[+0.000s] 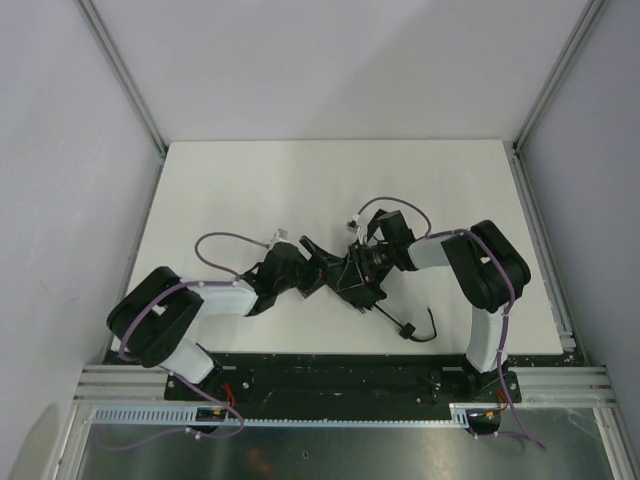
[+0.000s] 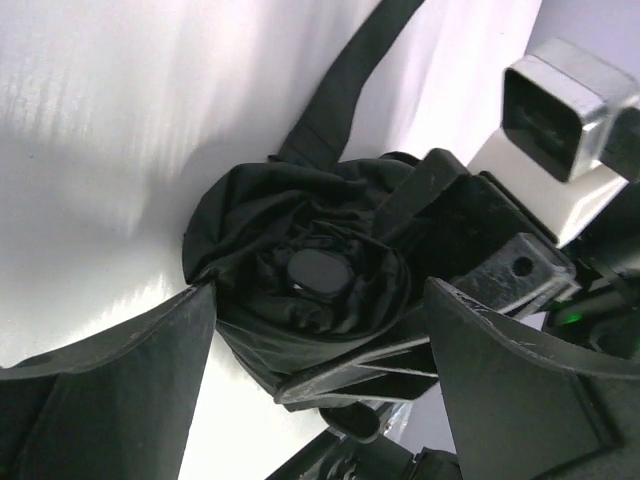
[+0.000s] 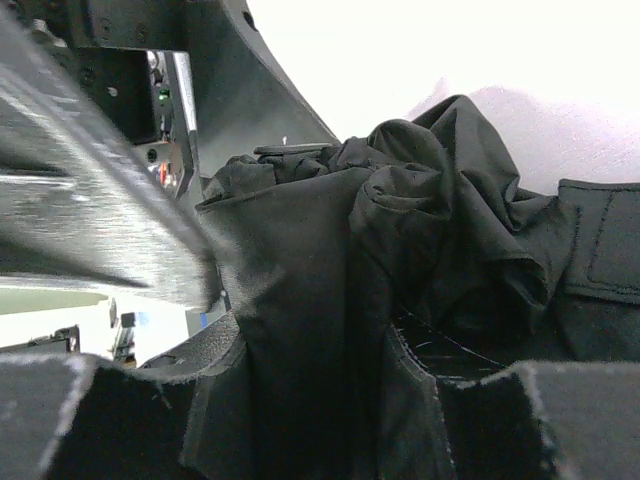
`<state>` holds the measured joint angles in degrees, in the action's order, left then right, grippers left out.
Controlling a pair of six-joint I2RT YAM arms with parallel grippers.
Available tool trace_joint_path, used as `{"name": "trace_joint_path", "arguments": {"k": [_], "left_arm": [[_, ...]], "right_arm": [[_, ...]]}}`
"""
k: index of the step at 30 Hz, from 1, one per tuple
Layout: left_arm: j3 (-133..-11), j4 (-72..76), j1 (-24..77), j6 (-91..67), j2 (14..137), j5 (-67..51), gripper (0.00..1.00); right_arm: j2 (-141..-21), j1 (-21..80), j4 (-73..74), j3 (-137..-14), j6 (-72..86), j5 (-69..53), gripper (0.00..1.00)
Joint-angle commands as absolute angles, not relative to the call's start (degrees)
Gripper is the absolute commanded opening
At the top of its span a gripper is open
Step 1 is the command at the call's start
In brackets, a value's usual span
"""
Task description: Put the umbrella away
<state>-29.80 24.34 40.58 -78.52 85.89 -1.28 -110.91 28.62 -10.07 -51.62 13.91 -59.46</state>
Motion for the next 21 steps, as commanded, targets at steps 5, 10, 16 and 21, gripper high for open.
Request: {"name": "trace_joint_path", "arguments": {"k": [5,10,16,21], "left_arm": [[-28.5,26.1,42.3,-85.0,91.7,0.3,0.86],[-30.2,26.2,42.8,-86.2,96.1,0.6,0.84],[-29.3,29.2,43.1,-86.6,100.0,2.3,0.56],[-25.0,35.5,43.0,-85.9,101.3,3.4,0.25]], "right_arm": [[-113.9,28.9,2.0,-50.0,12.8,-52.7,0.00],[-112.6,30.9,1.6,-50.5,12.1,-52.8,0.00],[-111.6,34.0,0.7,-51.0,11.3,-51.8,0.00],[-111.5,34.4,0.7,-52.0,12.1,-52.5,0.01]]}}
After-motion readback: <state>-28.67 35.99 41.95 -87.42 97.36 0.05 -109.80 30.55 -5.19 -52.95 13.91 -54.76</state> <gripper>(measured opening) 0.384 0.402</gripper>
